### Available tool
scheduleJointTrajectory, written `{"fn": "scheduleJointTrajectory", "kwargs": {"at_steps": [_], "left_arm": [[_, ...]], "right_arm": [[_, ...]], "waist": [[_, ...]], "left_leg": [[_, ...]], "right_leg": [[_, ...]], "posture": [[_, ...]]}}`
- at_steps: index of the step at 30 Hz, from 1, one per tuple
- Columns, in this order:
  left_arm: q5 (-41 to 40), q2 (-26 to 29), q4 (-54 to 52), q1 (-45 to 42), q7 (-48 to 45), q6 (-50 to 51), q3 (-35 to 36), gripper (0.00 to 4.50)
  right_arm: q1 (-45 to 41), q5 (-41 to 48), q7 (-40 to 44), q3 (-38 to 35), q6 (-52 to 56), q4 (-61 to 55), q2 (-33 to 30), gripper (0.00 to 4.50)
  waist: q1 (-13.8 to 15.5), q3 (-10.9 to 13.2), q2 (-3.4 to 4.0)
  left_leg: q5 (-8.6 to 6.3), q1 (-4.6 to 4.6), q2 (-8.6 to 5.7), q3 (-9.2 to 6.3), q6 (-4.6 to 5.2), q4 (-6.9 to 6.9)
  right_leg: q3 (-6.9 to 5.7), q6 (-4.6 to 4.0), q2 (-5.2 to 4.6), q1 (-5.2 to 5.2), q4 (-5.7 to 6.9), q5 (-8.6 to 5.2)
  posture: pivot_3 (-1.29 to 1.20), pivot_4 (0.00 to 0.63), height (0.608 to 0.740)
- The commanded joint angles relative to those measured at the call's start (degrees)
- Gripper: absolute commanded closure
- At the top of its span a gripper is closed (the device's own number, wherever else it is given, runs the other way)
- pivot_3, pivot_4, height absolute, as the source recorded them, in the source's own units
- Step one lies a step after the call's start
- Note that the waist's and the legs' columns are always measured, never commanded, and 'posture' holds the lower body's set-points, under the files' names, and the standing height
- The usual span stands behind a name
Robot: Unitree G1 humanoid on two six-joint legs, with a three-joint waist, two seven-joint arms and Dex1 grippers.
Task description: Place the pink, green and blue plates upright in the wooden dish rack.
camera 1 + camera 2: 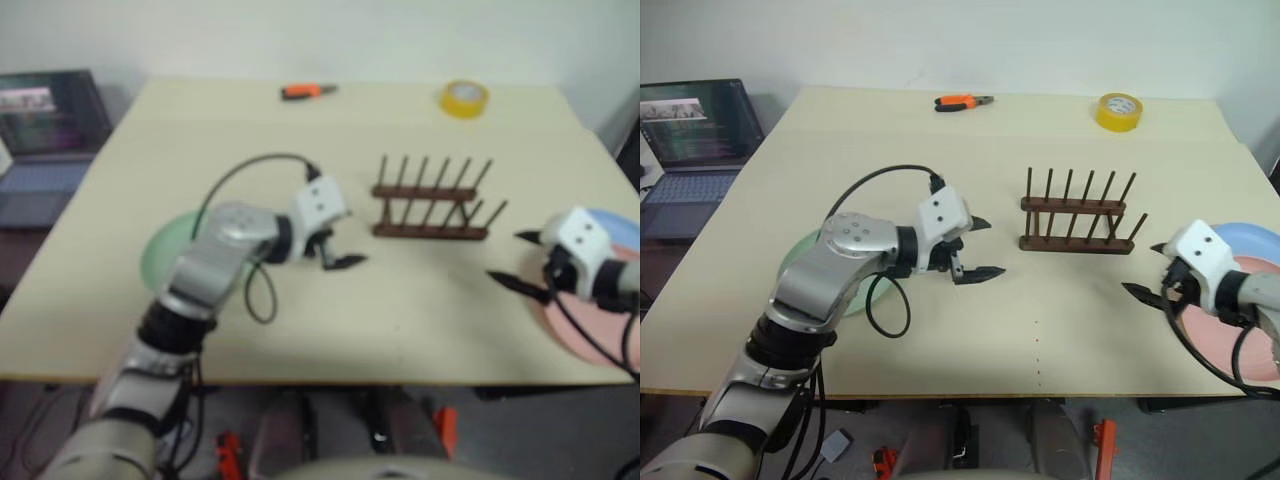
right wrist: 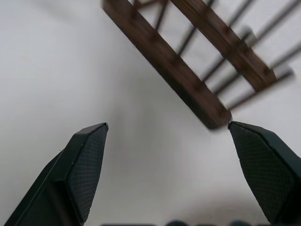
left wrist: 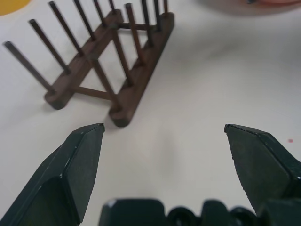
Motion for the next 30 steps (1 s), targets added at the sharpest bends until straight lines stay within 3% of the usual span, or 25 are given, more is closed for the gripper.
{"fn": "scheduleJointTrajectory", "kwargs": {"at_steps": [1, 15, 21, 30], "left_arm": [[-0.9, -1.1, -2.3, -0.9, -0.5, -2.3, -1.4, 0.00], [1.1, -7.5, 7.5, -5.2, -1.5, -9.4, -6.4, 0.00], [2.4, -9.5, 12.1, -5.8, -1.3, -12.0, -7.8, 0.00], [3.5, -10.3, 11.7, -5.2, -0.6, -11.5, -7.9, 0.00]], "right_arm": [[3.4, 2.5, 1.4, -6.4, 1.5, -3.7, -0.6, 0.04], [18.0, 0.4, -6.8, -18.4, 12.6, -15.2, 4.5, 0.04], [18.6, -1.8, -13.8, -12.5, 17.3, -16.7, 8.6, 0.04], [16.9, -5.5, -19.3, -5.8, 16.5, -11.8, 9.7, 0.04]], "waist": [[0.0, 0.0, 0.00], [-0.2, 0.0, 0.04], [-0.2, 0.0, 0.01], [-0.2, -0.1, 0.03]], "left_leg": [[0.00, -0.01, -0.01, 0.00, 0.00, 0.01], [0.00, 0.08, -0.04, 0.03, 0.00, 0.04], [0.00, 0.08, -0.04, -0.01, 0.00, 0.05], [0.00, 0.07, -0.03, -0.01, 0.00, 0.03]], "right_leg": [[0.00, 0.01, 0.00, 0.00, 0.00, 0.00], [0.05, 0.01, 0.02, 0.01, 0.01, 0.01], [0.02, -0.20, 0.01, 0.05, 0.01, -0.12], [0.01, -0.24, 0.02, 0.03, 0.01, -0.14]], "posture": [[0.00, 0.150, 0.740], [0.00, 0.150, 0.740], [0.00, 0.150, 0.740], [0.00, 0.150, 0.740]]}}
